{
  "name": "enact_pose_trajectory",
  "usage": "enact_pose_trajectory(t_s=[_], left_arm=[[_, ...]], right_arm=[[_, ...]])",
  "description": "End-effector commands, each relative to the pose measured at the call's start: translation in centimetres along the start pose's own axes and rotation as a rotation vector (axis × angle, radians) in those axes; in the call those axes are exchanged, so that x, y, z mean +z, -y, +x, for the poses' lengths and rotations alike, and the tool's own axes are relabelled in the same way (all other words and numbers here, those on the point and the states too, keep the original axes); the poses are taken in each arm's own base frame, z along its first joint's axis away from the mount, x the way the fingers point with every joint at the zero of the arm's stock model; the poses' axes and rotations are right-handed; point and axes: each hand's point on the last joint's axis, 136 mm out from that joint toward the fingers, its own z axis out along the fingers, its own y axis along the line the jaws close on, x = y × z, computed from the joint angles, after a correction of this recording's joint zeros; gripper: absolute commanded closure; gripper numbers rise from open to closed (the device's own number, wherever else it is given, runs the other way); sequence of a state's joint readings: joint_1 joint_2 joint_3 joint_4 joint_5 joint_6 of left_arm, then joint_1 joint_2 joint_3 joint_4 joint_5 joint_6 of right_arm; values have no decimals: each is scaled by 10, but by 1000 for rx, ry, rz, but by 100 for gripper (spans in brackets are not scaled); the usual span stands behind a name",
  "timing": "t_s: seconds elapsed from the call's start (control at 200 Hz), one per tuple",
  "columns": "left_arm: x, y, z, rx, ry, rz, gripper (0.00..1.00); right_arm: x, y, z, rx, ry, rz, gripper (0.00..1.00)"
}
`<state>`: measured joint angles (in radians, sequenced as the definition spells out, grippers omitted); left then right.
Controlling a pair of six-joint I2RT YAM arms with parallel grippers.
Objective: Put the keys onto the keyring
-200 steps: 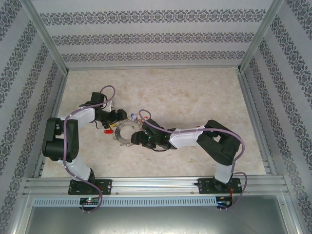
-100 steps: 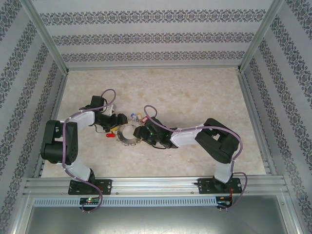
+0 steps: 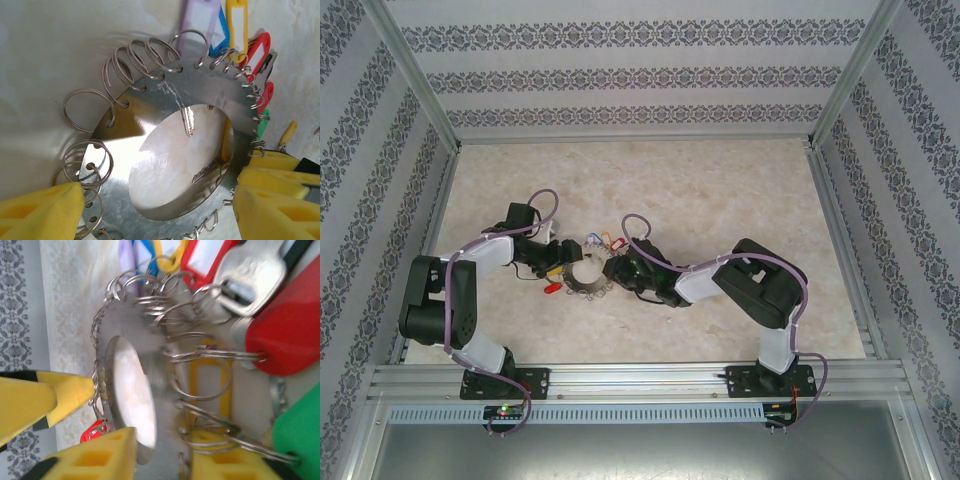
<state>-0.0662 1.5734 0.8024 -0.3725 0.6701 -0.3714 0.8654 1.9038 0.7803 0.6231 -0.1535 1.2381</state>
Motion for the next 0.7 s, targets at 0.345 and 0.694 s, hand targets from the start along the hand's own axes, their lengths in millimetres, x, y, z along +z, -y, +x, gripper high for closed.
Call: enact_pose_trajectory(t_s=[0.345, 0.694], left_arm=[[-24, 13, -12, 0, 119, -35, 18], [-64, 46, -35, 34, 312, 34, 1]], right_arm=[[-34, -29, -24, -165, 57, -104, 99], [-84, -87, -42, -208, 37, -291, 99]])
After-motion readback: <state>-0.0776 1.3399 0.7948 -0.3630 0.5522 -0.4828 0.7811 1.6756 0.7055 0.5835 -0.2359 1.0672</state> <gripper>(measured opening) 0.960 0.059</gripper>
